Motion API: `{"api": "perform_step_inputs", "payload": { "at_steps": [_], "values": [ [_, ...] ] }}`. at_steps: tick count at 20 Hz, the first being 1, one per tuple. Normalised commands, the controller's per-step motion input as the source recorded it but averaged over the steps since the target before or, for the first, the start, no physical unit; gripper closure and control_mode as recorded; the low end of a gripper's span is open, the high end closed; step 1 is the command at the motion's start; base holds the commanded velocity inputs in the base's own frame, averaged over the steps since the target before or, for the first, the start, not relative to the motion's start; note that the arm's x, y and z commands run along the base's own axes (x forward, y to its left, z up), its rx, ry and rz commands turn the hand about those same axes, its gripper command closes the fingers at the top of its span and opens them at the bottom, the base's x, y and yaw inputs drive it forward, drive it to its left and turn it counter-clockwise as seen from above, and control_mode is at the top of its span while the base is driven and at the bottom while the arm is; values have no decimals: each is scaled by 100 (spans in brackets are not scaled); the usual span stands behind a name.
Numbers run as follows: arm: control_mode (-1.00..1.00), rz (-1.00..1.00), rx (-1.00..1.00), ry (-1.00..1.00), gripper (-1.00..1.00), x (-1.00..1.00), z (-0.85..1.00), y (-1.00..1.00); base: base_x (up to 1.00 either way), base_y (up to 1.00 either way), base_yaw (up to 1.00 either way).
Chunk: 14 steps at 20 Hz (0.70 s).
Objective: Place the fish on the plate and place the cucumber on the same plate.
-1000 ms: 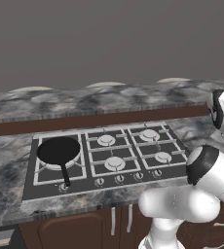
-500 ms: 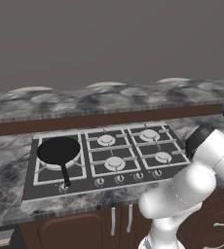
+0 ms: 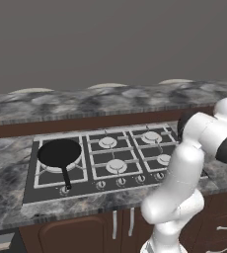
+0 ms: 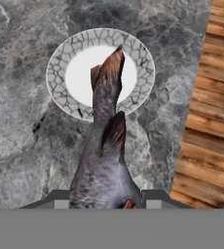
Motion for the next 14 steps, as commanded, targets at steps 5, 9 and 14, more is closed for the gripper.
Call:
{"api": "perform_step_inputs", "payload": {
  "at_steps": [5,9,14],
  "values": [
    [-100,-6,17,-1,100,9,-11,-58,0,0,0],
    [-100,-3,17,0,100,14,-9,-62,0,0,0],
    [-100,-5,5,2,100,16,0,-49,0,0,0]
  ]
}}
